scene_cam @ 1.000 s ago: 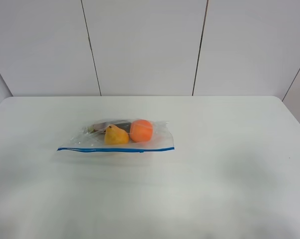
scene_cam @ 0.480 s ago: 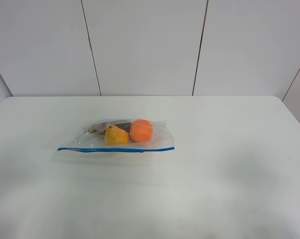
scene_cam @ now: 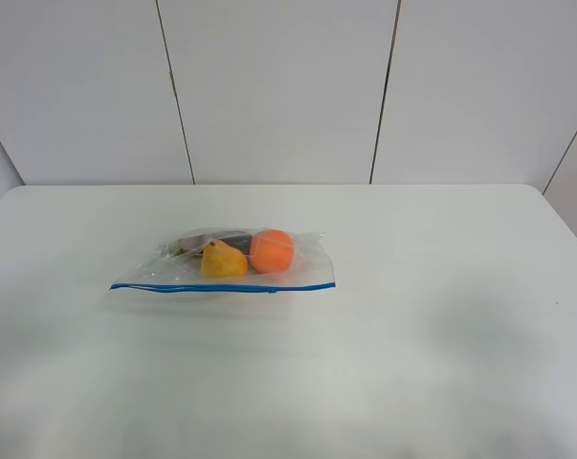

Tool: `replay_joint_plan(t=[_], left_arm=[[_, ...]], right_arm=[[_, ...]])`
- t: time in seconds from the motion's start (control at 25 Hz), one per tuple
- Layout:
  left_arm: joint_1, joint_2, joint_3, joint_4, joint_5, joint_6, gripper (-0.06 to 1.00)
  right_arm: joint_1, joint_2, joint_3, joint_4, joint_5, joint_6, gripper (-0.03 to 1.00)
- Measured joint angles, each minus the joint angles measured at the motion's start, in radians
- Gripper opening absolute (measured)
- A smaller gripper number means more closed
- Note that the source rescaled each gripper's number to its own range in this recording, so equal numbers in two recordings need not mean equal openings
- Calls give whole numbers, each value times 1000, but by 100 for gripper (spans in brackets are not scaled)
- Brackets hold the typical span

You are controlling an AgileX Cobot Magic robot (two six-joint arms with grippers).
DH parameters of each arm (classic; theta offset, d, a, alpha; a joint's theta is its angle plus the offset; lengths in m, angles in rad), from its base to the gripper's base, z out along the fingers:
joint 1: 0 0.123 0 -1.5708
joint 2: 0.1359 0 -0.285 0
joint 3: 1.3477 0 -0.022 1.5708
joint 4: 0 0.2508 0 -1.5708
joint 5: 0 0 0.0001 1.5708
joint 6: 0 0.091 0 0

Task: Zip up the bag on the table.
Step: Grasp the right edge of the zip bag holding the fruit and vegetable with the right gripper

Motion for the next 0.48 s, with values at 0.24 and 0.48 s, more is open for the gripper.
replay_joint_plan(t=[0.24, 0.48], left_arm=[[0, 0, 0, 0, 0, 7, 100], [0, 0, 0, 2, 0, 55, 100]], right_arm=[[0, 0, -21, 42, -10, 0, 82], [0, 173, -102, 201, -87, -11, 82]])
